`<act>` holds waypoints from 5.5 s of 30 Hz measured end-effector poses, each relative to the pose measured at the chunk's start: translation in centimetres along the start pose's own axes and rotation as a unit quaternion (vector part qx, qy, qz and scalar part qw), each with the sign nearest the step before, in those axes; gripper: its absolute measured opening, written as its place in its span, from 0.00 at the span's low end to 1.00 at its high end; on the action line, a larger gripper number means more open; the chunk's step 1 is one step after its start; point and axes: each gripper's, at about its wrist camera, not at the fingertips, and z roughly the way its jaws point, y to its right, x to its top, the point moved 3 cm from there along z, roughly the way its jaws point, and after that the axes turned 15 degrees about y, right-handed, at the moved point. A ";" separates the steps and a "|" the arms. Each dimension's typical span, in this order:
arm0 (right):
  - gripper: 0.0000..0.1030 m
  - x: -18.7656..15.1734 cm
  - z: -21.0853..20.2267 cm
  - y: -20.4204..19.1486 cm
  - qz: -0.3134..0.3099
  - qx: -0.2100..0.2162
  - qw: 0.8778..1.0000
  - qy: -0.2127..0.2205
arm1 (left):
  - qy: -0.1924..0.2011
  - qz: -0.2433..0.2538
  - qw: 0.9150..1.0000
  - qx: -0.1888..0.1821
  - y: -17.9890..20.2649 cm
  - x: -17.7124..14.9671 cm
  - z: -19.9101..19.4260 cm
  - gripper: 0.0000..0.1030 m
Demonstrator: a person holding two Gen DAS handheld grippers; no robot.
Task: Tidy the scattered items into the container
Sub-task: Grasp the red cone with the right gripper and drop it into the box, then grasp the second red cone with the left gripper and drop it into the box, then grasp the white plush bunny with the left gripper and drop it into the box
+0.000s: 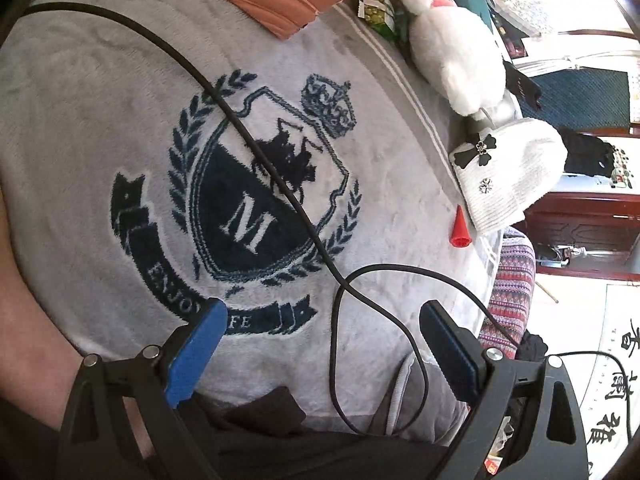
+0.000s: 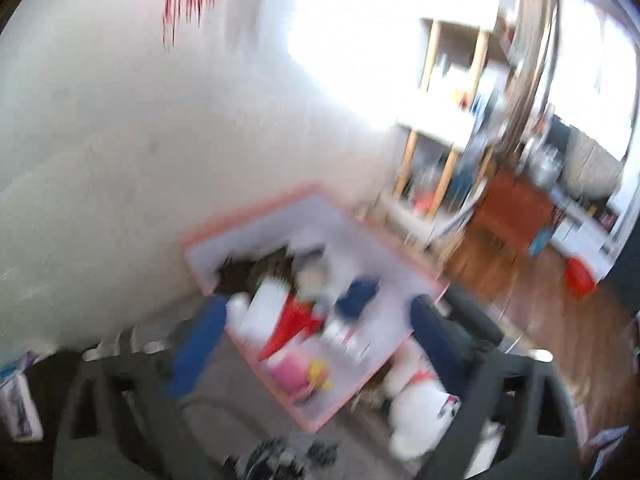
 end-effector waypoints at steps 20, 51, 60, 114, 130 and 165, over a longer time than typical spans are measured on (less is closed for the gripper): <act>0.80 -38.4 -21.1 23.2 0.728 -0.199 0.656 -0.021 | 0.109 0.173 0.978 -0.041 12.1 -1.5 -0.7 0.95; 0.80 -41.1 -19.4 24.4 0.750 -0.155 0.643 -0.016 | 0.300 0.226 0.927 0.003 17.1 6.9 -10.1 0.30; 0.80 -41.4 -19.8 23.9 0.743 -0.170 0.647 -0.020 | 0.423 0.103 0.897 0.073 10.4 19.1 -21.2 0.81; 0.92 -40.0 -16.2 23.3 0.810 -0.038 0.585 0.020 | 0.360 0.779 0.351 0.375 17.8 -2.5 16.9 1.00; 0.92 -41.6 -16.5 23.5 0.818 -0.056 0.572 0.019 | 0.197 0.794 0.478 0.321 19.3 5.1 14.1 0.77; 0.92 -42.4 -17.2 23.3 0.829 -0.069 0.555 0.017 | 0.141 0.761 0.587 0.235 17.2 14.1 -4.6 1.00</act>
